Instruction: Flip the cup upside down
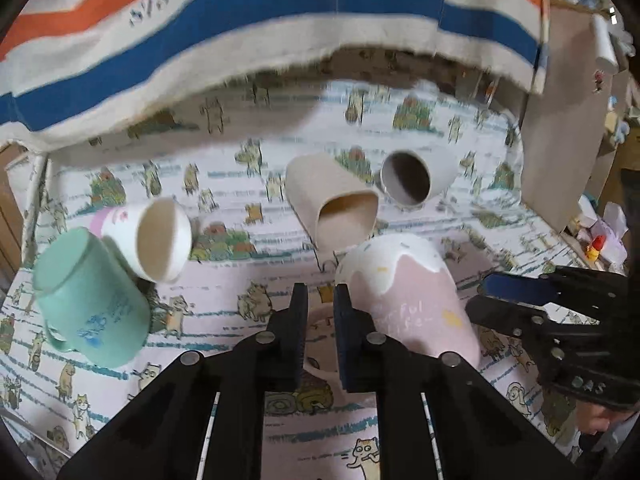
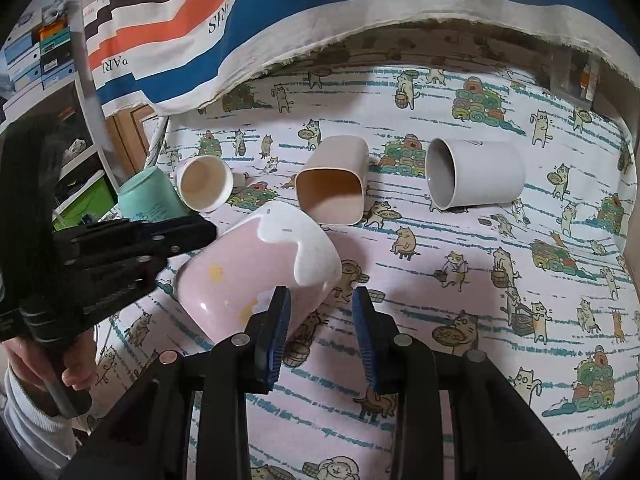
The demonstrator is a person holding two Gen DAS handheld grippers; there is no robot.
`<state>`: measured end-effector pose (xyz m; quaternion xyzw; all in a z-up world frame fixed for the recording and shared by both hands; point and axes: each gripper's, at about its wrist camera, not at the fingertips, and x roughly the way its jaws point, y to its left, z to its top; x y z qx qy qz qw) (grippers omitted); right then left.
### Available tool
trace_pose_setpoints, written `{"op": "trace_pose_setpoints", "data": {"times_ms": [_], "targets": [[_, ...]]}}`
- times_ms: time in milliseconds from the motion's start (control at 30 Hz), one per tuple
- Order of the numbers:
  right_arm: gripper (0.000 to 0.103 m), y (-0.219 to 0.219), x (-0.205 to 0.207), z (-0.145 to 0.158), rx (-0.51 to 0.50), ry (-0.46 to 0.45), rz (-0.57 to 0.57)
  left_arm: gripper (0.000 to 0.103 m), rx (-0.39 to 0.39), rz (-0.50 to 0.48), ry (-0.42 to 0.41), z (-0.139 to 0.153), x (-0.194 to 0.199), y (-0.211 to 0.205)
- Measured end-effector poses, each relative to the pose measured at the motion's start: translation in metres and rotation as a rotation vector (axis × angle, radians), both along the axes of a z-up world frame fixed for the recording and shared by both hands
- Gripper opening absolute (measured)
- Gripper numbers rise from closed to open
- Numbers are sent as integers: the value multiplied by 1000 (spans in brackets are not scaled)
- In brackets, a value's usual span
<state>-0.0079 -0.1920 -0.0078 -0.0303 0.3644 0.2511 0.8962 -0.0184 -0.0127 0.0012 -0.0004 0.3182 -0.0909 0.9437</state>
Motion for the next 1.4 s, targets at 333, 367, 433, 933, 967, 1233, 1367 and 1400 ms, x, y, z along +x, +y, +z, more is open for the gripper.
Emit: {"op": "trace_pose_setpoints", "data": {"times_ms": [333, 367, 433, 933, 967, 1233, 1367, 1400], "targets": [[39, -23, -16, 26, 27, -102, -60, 81, -56, -16, -104, 17, -41, -1], [43, -25, -19, 29, 27, -117, -69, 81, -60, -14, -108, 16, -44, -2], [66, -28, -26, 33, 32, -155, -91, 81, -58, -29, -91, 12, -46, -5], [103, -46, -42, 32, 86, -257, -91, 100, -17, -70, 9, -23, -37, -39], [103, -48, -42, 31, 87, -267, -100, 100, -16, -69, 14, -25, -35, -41], [103, -63, -38, 26, 83, -266, -136, 100, -13, -55, 70, -31, -22, -49], [103, -69, -37, 23, 88, -262, -148, 100, -34, -50, 72, -33, -19, -49], [103, -70, -37, 23, 91, -260, -147, 100, -49, -50, 67, -32, -20, -47]]}}
